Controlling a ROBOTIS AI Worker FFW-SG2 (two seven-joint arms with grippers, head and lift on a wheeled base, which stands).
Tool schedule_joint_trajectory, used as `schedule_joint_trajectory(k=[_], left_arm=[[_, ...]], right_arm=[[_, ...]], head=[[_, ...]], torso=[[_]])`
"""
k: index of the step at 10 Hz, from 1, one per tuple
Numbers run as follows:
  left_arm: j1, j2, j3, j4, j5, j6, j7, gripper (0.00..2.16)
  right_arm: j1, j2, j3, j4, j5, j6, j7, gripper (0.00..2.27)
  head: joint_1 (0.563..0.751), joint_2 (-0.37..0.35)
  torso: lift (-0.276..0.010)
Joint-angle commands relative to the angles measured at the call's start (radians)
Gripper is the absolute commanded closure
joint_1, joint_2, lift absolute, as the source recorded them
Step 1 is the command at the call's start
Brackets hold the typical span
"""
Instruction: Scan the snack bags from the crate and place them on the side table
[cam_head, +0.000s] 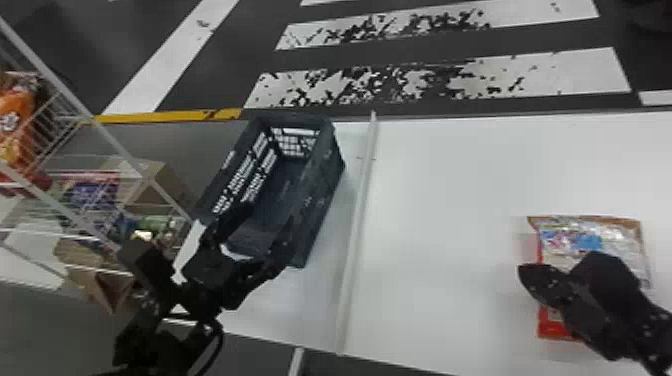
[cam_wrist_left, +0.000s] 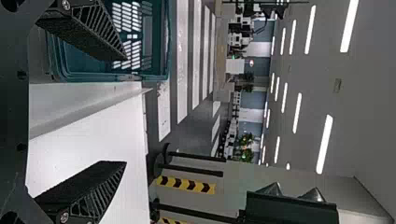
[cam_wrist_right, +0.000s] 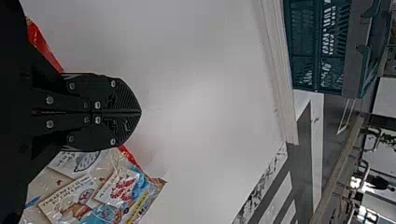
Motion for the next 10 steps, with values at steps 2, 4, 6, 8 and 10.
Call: schedule_joint_trajectory(k=[2, 4, 6, 8, 10], left_arm=[[0.001, -0.003, -0.001, 0.0, 0.0, 0.003, 0.0, 0.08], [0.001, -0.003, -0.001, 0.0, 0.0, 0.003, 0.0, 0.08], [0.001, -0.003, -0.001, 0.002, 0.0, 0.003, 0.0, 0.08], [0.003, -0.003, -0.001, 0.002, 0.0, 0.003, -0.002, 0.08], [0.004, -0.003, -0.001, -0.008, 0.003, 0.0, -0.002, 0.08]], right_arm=[[0.005, -0.009, -0.021, -0.001, 0.001, 0.0, 0.0, 2.24], [0.005, -0.02, -0.032, 0.001, 0.004, 0.003, 0.0, 2.24], [0.008, -0.027, -0.042, 0.001, 0.008, 0.0, 0.0, 2.24], [0.038, -0.027, -0.07, -0.032, -0.017, -0.022, 0.002, 2.23], [0.105, -0.023, -0.148, -0.148, -0.141, -0.056, 0.0, 1.86]], head=[[0.695, 0.28], [0.695, 0.266], [0.695, 0.25], [0.695, 0.238], [0.695, 0.24]], torso=[[-0.094], [-0.094], [-0.094], [-0.094], [-0.094]])
